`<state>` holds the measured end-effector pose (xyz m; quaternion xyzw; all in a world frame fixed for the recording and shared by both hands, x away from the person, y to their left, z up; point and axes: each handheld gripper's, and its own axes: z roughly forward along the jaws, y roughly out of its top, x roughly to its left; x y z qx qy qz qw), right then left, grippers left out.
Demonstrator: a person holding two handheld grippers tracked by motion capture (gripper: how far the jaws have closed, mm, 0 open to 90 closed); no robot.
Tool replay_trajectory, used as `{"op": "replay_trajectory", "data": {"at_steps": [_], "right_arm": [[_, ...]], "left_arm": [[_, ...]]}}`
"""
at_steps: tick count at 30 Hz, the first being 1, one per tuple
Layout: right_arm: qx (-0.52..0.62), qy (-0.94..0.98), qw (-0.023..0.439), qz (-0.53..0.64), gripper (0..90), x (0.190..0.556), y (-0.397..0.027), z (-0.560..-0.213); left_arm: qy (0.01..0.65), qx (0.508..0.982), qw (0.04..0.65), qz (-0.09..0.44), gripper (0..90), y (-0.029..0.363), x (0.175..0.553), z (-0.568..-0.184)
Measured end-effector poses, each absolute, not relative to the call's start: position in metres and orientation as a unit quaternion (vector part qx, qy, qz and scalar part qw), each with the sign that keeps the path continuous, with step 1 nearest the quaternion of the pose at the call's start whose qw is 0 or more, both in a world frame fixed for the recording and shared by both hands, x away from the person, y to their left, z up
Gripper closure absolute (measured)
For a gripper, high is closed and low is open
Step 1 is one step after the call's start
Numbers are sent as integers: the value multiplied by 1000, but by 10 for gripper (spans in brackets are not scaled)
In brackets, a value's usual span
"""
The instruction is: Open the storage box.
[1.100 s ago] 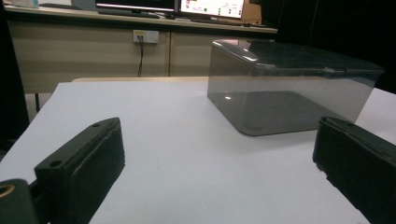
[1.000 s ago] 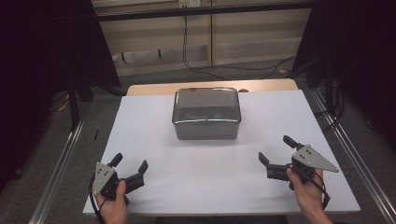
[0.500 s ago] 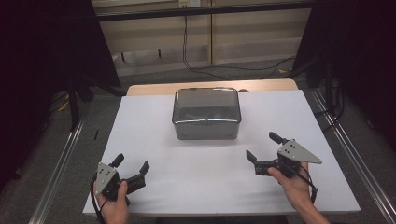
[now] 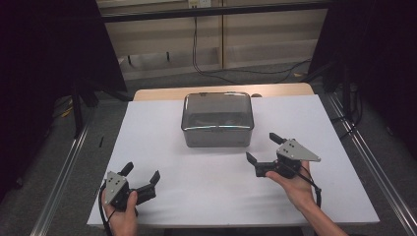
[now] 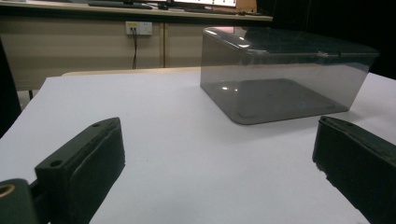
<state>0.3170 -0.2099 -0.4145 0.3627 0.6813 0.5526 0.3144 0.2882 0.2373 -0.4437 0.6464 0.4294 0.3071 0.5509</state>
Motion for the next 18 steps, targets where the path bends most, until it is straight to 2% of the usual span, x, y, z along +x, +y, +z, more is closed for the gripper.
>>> {"op": "replay_trajectory", "data": {"at_steps": [9, 18], "right_arm": [[365, 676, 306, 563, 0, 337, -189, -412], [343, 684, 329, 553, 6, 348, -173, -405]], "left_arm": [[431, 645, 554, 302, 23, 238, 288, -444], [433, 644, 553, 303, 25, 240, 289, -443]]}}
